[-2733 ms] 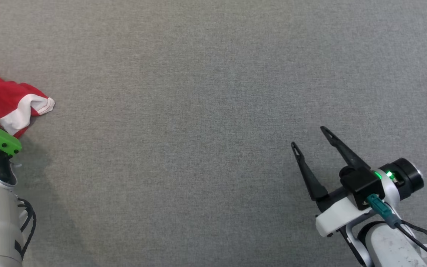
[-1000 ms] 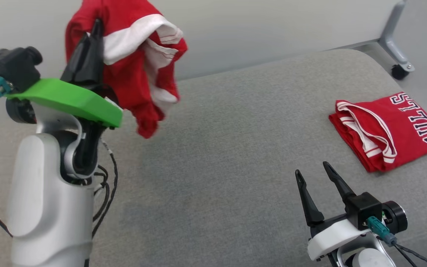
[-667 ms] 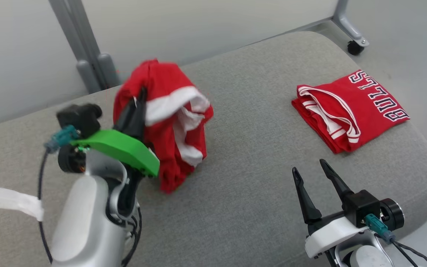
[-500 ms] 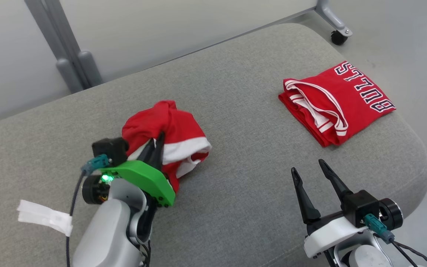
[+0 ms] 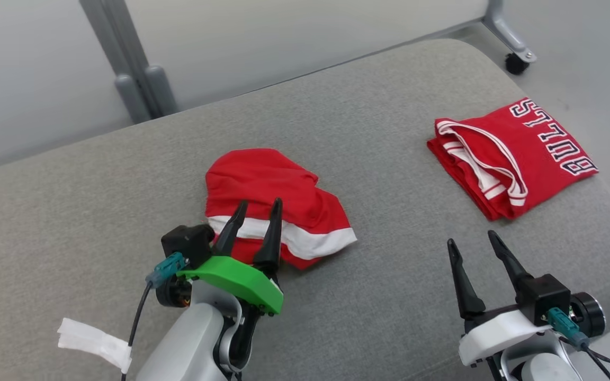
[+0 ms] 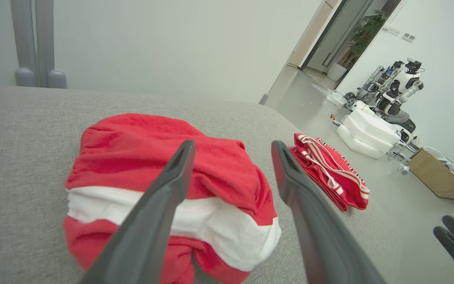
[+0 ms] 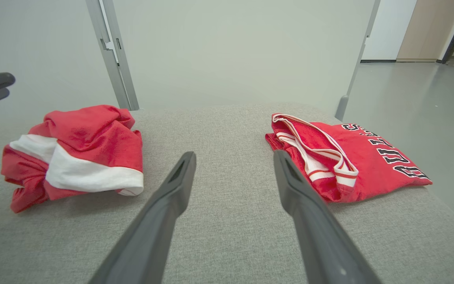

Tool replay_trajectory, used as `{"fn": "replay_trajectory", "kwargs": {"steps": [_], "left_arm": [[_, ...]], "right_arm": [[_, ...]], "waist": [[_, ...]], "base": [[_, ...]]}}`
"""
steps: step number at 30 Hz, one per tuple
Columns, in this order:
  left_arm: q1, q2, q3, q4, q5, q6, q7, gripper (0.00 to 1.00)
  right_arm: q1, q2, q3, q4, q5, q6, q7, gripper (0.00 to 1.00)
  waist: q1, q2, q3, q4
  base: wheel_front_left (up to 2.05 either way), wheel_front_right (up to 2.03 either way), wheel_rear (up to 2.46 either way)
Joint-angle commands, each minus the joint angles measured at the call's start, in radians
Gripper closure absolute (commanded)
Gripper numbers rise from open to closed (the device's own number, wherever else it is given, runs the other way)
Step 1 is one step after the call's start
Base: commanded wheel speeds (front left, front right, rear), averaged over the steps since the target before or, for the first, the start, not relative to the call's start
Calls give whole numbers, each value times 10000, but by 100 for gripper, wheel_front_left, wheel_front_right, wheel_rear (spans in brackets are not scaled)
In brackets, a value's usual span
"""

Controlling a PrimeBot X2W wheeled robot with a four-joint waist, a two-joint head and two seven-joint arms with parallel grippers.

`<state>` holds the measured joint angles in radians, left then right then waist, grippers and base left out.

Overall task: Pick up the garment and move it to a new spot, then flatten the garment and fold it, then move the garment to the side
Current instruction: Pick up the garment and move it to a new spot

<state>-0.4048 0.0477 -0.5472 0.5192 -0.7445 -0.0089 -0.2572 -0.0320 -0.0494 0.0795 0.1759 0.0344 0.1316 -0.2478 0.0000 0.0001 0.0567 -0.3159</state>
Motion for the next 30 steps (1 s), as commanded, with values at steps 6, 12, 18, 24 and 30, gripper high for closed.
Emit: {"fn": "replay_trajectory", "kwargs": {"steps": [6, 12, 18, 24, 30], "left_arm": [[1589, 312, 1426, -1543, 1139, 0, -70, 0], [3004, 381, 2974, -2624, 2423, -509, -73, 0], [3968, 317, 4394, -2846, 3436, -876, -75, 0], [4618, 182, 5245, -2885, 4009, -1077, -76, 0], [4851, 158, 5507, -2647, 4419, -1184, -77, 0]], "right_arm": [[373, -22, -533, -15, -155, -19, 6, 0], [584, -22, -644, 267, -87, -19, -40, 0], [775, -25, -896, 583, -237, -19, -106, 0], [847, -23, -989, 731, -271, -19, -163, 0], [769, -23, -846, 743, -205, -19, -182, 0]], "waist": [[0, -1, -727, 1629], [0, -1, -984, 2242], [0, -1, -1175, 2479], [0, -1, -1294, 2500], [0, -1, -1290, 2419]], "base": [[0, 0, 0], [0, 0, 0], [0, 0, 0], [0, 0, 0], [0, 0, 0]]}}
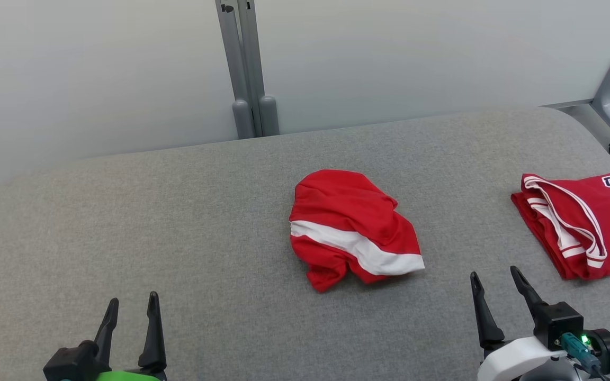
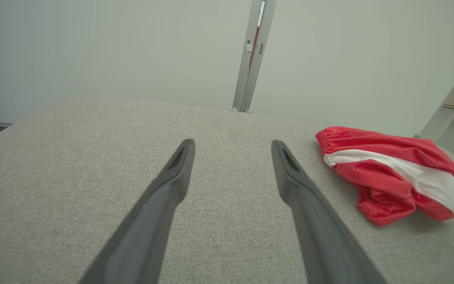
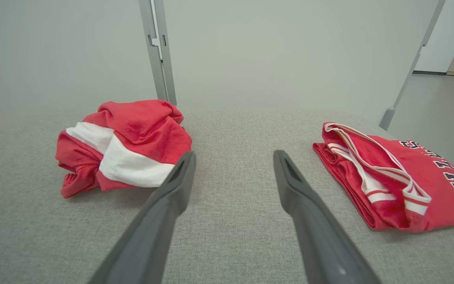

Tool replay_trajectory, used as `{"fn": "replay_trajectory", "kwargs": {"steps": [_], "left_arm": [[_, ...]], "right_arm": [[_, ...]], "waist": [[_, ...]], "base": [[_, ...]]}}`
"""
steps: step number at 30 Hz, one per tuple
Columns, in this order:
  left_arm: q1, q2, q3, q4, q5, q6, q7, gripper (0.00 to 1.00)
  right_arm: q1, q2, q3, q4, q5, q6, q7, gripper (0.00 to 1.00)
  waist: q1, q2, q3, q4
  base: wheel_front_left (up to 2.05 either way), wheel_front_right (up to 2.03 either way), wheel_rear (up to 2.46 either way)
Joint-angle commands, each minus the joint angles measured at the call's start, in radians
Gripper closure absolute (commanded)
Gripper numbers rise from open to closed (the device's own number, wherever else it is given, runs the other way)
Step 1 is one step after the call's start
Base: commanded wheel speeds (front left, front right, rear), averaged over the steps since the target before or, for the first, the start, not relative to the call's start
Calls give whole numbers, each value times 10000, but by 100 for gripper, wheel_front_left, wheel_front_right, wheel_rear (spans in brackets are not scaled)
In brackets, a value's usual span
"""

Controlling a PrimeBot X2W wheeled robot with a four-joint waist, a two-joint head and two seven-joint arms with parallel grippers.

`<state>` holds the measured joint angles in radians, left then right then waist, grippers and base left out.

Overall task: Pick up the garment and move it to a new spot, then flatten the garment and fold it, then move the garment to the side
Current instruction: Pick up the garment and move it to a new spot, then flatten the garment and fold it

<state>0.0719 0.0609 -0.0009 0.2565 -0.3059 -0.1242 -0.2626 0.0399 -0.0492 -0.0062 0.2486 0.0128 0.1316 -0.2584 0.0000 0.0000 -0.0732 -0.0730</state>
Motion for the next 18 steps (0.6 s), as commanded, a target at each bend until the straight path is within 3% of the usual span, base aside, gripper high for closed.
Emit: {"fn": "replay_trajectory", "kwargs": {"steps": [1, 18], "left_arm": [[87, 13, 93, 7, 70, -46, -24, 0], [-75, -36, -154, 225, -107, -72, -24, 0]], "right_arm": [[53, -25, 21, 13, 27, -19, -78, 0], [76, -25, 98, 39, 197, -19, -76, 0]], "waist": [[0, 0, 16, -19], [0, 0, 36, 28]], "base": [[0, 0, 0], [0, 0, 0]]}}
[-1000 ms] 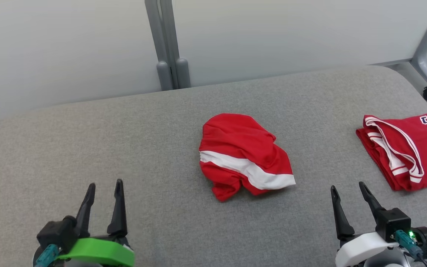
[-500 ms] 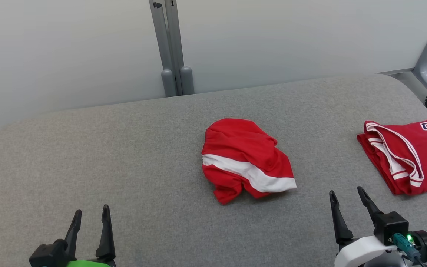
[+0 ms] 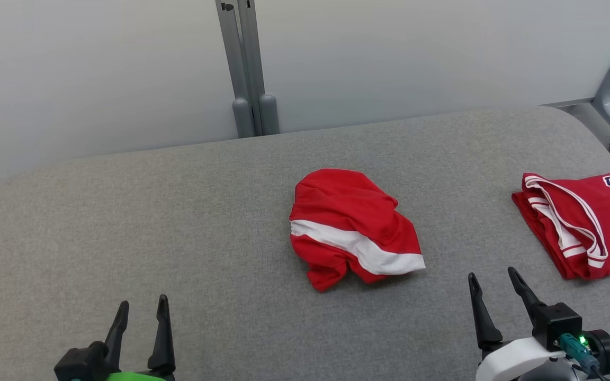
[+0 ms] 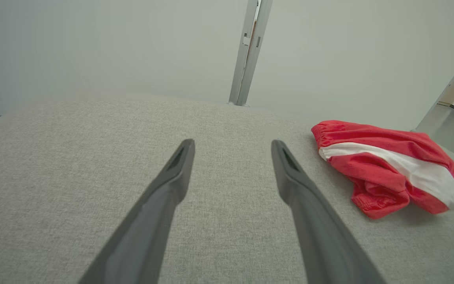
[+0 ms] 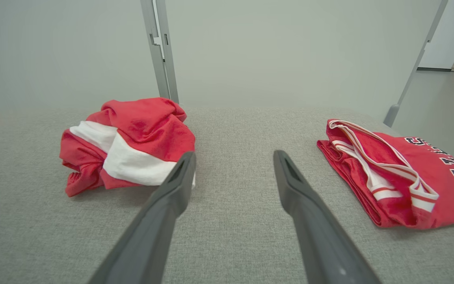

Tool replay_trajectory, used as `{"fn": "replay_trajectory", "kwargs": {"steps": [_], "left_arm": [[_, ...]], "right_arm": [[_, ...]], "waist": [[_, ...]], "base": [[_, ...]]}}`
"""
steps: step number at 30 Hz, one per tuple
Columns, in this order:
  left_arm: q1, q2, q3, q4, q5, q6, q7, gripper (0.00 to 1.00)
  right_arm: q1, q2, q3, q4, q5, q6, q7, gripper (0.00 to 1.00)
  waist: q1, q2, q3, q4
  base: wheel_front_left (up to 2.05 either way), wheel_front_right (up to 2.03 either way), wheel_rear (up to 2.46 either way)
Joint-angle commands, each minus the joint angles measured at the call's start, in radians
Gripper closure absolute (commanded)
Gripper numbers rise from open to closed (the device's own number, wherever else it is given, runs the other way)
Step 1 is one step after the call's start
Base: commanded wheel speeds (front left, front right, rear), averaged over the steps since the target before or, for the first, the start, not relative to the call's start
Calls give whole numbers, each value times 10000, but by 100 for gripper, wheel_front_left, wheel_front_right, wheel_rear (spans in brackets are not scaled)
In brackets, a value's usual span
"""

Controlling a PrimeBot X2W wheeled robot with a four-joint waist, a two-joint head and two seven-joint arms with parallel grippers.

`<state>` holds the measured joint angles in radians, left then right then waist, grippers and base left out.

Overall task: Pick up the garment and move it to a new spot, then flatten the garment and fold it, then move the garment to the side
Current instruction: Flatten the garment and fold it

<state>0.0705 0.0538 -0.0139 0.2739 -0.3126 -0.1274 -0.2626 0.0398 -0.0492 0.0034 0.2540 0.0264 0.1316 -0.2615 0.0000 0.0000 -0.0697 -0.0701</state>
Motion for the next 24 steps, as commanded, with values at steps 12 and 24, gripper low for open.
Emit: {"fn": "replay_trajectory", "kwargs": {"steps": [12, 24], "left_arm": [[-2825, 633, -1742, 2438, -490, -40, 287, 0], [-5807, 1242, -3205, 4996, -993, -37, 1785, 0]], "right_arm": [[-366, -25, 476, -155, -149, -19, -44, 0], [-793, -10, 400, -458, -252, -19, -38, 0]], "waist": [[0, 0, 669, -1423], [0, 0, 2095, -3387]], "base": [[0, 0, 0], [0, 0, 0]]}}
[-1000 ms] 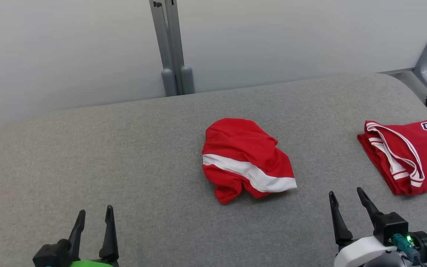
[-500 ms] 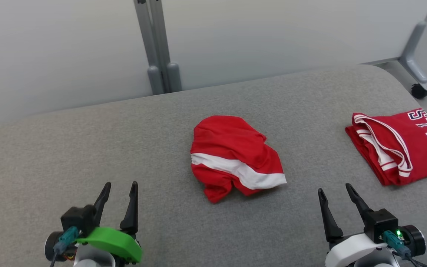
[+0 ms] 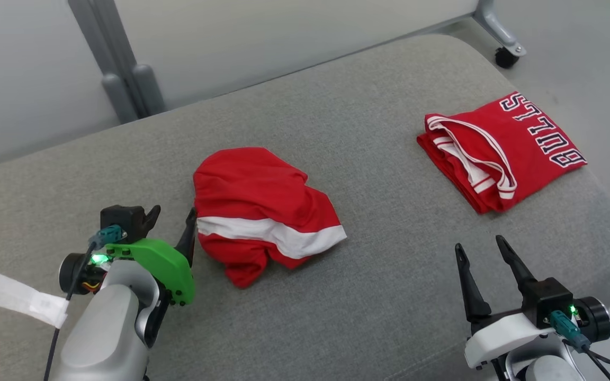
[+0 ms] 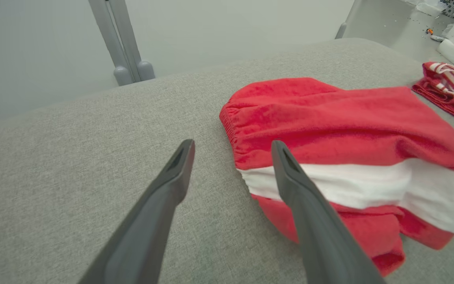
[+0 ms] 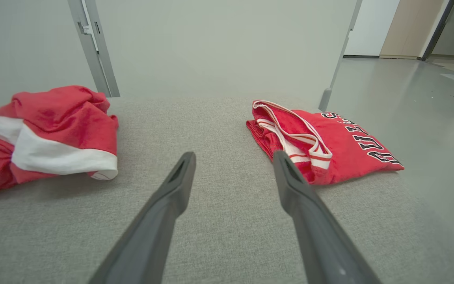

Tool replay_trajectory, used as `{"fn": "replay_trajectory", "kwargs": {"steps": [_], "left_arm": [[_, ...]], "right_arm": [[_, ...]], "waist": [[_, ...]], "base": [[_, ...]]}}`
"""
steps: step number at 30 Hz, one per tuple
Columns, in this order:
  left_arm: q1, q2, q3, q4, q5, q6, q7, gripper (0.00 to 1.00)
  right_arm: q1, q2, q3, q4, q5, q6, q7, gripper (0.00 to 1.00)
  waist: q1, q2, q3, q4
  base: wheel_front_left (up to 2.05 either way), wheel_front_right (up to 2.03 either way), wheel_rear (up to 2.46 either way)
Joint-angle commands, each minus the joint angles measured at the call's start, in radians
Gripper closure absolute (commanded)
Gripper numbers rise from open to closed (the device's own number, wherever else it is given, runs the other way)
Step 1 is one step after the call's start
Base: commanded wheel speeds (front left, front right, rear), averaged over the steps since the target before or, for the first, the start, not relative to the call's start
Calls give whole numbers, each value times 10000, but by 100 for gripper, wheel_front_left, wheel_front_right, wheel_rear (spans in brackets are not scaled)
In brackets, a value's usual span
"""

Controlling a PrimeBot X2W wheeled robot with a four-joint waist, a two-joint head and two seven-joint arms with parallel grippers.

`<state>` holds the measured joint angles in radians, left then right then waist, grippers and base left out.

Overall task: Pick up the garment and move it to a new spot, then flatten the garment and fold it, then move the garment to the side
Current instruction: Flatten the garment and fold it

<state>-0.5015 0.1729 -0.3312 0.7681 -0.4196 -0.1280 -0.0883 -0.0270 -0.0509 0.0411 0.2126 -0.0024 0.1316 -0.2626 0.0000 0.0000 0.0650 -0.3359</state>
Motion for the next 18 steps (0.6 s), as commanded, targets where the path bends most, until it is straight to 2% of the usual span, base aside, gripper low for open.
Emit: {"fn": "replay_trajectory", "kwargs": {"steps": [1, 9, 15, 18], "left_arm": [[-198, 67, -166, 174, 65, -32, 34, 0], [-809, 122, -789, 1302, -167, 1, -213, 0], [-1255, -129, -722, 2430, -121, 894, -23, 0], [-1399, -261, -699, 2849, -174, 1150, 5, 0]], "right_arm": [[-149, 6, 16, -67, 57, -19, -26, 0], [-234, 2, 114, -151, 182, -19, -27, 0], [-347, 0, 256, -153, 215, -20, -27, 0], [-315, -1, 249, -142, 232, -20, -27, 0]], "waist": [[0, 0, 811, -779], [0, 0, 1060, -989], [0, 0, 1134, -1055], [0, 0, 1141, -1041]], "base": [[0, 0, 0], [0, 0, 0], [0, 0, 0], [0, 0, 0]]}}
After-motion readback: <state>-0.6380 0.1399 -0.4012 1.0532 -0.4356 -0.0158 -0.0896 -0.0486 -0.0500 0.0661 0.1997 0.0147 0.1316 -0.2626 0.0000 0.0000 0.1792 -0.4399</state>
